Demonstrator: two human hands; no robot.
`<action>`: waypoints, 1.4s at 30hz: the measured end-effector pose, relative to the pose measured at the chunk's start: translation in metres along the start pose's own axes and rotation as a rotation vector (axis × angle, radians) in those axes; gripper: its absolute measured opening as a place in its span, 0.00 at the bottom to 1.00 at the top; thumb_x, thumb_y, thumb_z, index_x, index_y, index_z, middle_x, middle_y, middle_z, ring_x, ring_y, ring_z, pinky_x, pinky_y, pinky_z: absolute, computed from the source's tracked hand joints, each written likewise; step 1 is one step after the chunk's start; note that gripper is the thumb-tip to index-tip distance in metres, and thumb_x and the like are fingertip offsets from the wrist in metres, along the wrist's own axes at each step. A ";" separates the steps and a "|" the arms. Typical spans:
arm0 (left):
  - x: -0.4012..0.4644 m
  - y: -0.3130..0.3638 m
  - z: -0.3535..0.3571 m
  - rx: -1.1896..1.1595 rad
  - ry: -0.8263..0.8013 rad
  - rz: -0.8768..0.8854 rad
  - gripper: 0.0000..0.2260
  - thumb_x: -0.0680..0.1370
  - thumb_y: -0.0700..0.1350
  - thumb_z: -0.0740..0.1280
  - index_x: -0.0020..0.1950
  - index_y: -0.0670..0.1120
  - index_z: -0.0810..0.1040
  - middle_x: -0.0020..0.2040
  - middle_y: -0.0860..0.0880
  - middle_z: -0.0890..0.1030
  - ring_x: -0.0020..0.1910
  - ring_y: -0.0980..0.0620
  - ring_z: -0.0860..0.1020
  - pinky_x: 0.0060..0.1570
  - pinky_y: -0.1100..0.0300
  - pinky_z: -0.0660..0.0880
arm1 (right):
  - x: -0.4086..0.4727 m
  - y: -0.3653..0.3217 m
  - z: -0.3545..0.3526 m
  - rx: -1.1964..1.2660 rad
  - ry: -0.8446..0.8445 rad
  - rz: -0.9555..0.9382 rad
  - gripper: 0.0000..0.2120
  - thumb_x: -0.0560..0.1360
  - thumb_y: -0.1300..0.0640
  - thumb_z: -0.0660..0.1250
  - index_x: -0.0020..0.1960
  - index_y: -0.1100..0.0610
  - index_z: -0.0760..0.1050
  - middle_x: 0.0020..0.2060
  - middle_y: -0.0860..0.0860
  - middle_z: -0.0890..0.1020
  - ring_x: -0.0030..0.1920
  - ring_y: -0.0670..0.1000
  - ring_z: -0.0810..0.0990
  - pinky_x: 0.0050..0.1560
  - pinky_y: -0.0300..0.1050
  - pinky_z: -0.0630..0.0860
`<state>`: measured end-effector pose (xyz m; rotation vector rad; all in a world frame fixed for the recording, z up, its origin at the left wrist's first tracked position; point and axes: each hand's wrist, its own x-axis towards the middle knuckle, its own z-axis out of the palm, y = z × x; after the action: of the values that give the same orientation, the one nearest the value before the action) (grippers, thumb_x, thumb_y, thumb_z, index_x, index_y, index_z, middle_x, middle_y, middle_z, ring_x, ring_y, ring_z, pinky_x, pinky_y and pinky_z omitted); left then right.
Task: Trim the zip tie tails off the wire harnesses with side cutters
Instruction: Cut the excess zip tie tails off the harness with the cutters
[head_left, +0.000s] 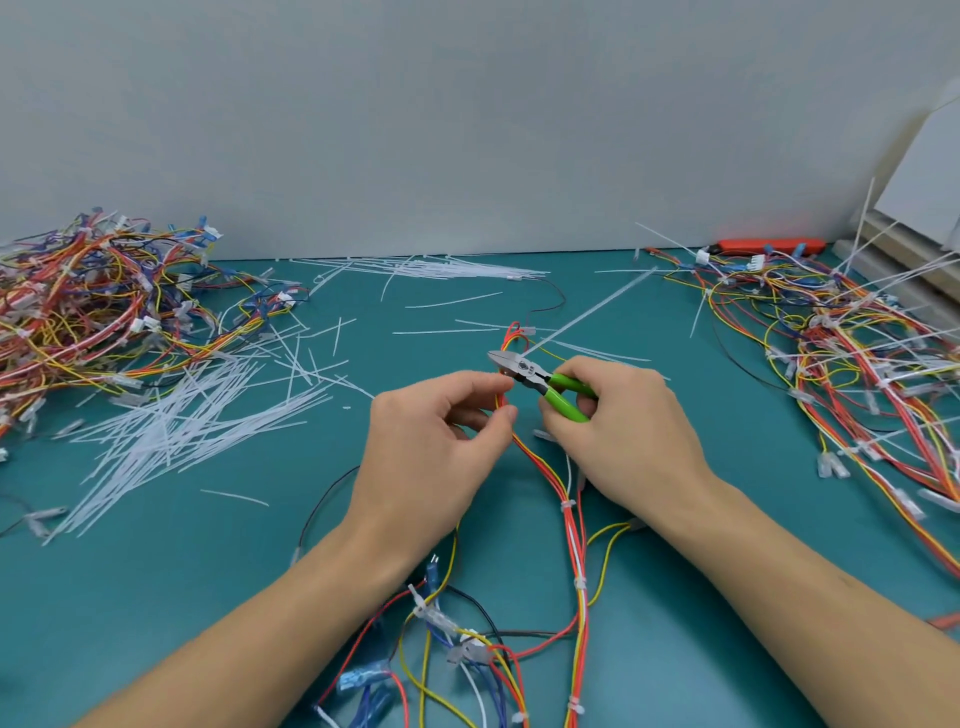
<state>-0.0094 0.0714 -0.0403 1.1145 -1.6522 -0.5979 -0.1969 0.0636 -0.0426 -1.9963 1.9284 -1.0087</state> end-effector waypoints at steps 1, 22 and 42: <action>0.000 0.000 0.000 0.011 0.018 0.019 0.13 0.74 0.38 0.77 0.55 0.51 0.87 0.42 0.57 0.86 0.39 0.56 0.85 0.42 0.62 0.82 | 0.000 0.000 -0.001 0.002 0.000 0.001 0.06 0.72 0.48 0.71 0.40 0.40 0.75 0.29 0.44 0.75 0.34 0.45 0.75 0.32 0.43 0.68; 0.002 0.003 -0.004 0.050 0.031 -0.043 0.12 0.74 0.38 0.75 0.53 0.53 0.88 0.41 0.60 0.87 0.38 0.58 0.84 0.44 0.62 0.81 | 0.002 -0.003 -0.001 -0.119 0.000 0.017 0.11 0.72 0.37 0.68 0.43 0.43 0.75 0.28 0.46 0.77 0.33 0.46 0.76 0.30 0.41 0.63; 0.003 0.004 -0.004 0.036 0.039 -0.098 0.11 0.75 0.40 0.74 0.52 0.54 0.89 0.40 0.59 0.87 0.38 0.53 0.84 0.43 0.59 0.80 | 0.000 -0.004 0.003 -0.004 -0.060 -0.056 0.07 0.74 0.42 0.69 0.47 0.41 0.73 0.39 0.43 0.76 0.45 0.49 0.75 0.52 0.54 0.74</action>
<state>-0.0072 0.0713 -0.0342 1.2318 -1.5875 -0.6072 -0.1918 0.0636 -0.0421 -2.0686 1.8559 -0.9476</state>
